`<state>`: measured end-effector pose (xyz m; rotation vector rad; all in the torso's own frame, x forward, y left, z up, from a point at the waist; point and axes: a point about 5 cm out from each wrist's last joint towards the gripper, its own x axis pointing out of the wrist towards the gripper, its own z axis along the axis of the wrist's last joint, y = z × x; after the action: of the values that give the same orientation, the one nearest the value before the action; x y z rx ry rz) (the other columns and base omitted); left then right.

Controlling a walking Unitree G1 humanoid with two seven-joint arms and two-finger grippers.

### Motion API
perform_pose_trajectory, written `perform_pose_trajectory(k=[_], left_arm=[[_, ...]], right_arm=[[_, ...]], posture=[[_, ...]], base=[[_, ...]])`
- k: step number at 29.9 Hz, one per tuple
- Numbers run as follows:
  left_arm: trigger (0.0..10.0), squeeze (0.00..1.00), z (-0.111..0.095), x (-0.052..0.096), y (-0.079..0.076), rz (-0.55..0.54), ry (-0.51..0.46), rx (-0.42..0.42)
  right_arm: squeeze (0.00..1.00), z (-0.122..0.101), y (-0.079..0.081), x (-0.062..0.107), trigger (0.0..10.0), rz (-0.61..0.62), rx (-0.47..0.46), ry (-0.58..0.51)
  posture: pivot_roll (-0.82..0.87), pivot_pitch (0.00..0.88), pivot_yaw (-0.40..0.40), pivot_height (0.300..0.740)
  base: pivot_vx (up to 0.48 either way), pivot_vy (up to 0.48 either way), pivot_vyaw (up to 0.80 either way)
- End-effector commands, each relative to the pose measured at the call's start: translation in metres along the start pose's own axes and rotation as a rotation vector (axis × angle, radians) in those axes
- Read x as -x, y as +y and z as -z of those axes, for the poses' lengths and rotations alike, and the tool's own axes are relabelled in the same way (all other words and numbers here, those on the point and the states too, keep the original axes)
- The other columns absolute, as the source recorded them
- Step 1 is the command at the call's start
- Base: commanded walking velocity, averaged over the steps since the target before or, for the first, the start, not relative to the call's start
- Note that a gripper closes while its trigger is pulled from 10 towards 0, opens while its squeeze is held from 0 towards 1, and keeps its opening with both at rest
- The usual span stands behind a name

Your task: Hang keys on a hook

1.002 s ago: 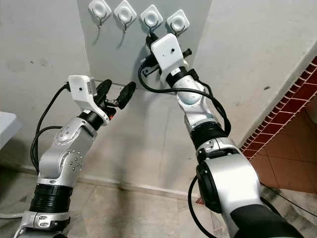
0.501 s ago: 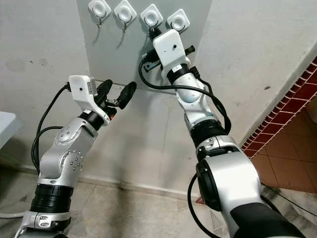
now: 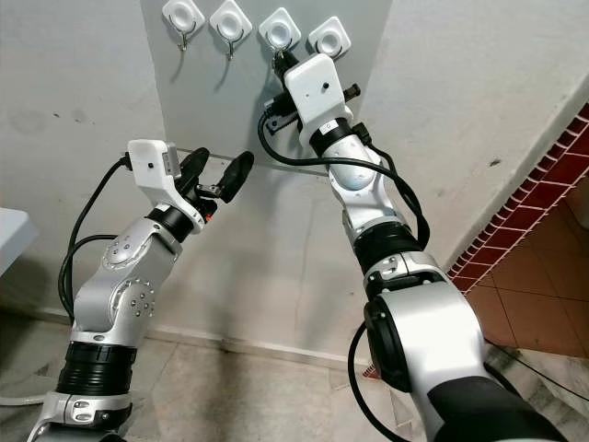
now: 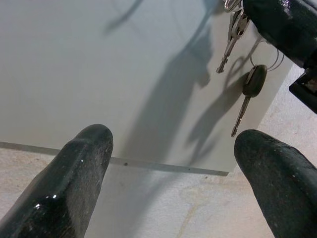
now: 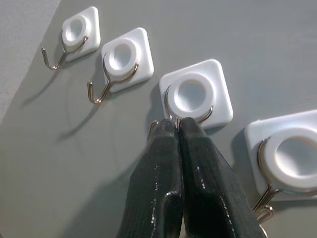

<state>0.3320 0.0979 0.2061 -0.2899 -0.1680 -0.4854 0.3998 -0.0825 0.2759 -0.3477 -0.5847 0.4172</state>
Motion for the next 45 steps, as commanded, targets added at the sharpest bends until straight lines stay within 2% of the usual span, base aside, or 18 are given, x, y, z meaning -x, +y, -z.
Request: perform_pose_trajectory(k=[1,7,17,26,34,45], left_arm=[[10.0,0.00,-0.003,0.000,-0.003,0.010,-0.007,-0.001],[10.0,0.00,-0.003,0.000,-0.004,0.009,-0.007,-0.001],[10.0,0.00,-0.003,0.000,-0.003,0.007,-0.010,0.000],[10.0,0.00,-0.003,0.000,-0.003,0.008,-0.007,0.003],[10.0,0.00,-0.003,-0.001,-0.004,0.015,-0.006,0.004],[10.0,0.00,-0.003,0.000,-0.003,0.012,-0.008,0.004]], right_arm=[[0.00,0.000,-0.003,-0.001,10.0,0.005,-0.009,0.009],[0.00,0.003,-0.003,0.000,10.0,0.016,-0.041,0.027],[0.00,-0.003,-0.002,0.002,10.0,-0.016,-0.067,-0.041],[0.00,0.005,-0.005,0.008,10.0,0.012,-0.092,-0.015],[0.00,-0.003,-0.007,0.004,10.0,0.013,-0.074,-0.061],[0.00,-0.016,-0.001,-0.002,10.0,-0.046,-0.054,-0.133]], posture=[[0.03,0.036,-0.105,0.740],[0.03,0.036,-0.106,0.740],[0.03,0.040,-0.107,0.740],[0.02,0.047,-0.104,0.740],[0.02,0.047,-0.102,0.740],[0.03,0.046,-0.105,0.740]], base=[[0.000,0.000,0.00],[0.000,0.000,0.00],[0.000,0.000,0.00],[0.000,0.000,0.00],[0.000,0.000,0.00],[0.000,0.000,0.00]])
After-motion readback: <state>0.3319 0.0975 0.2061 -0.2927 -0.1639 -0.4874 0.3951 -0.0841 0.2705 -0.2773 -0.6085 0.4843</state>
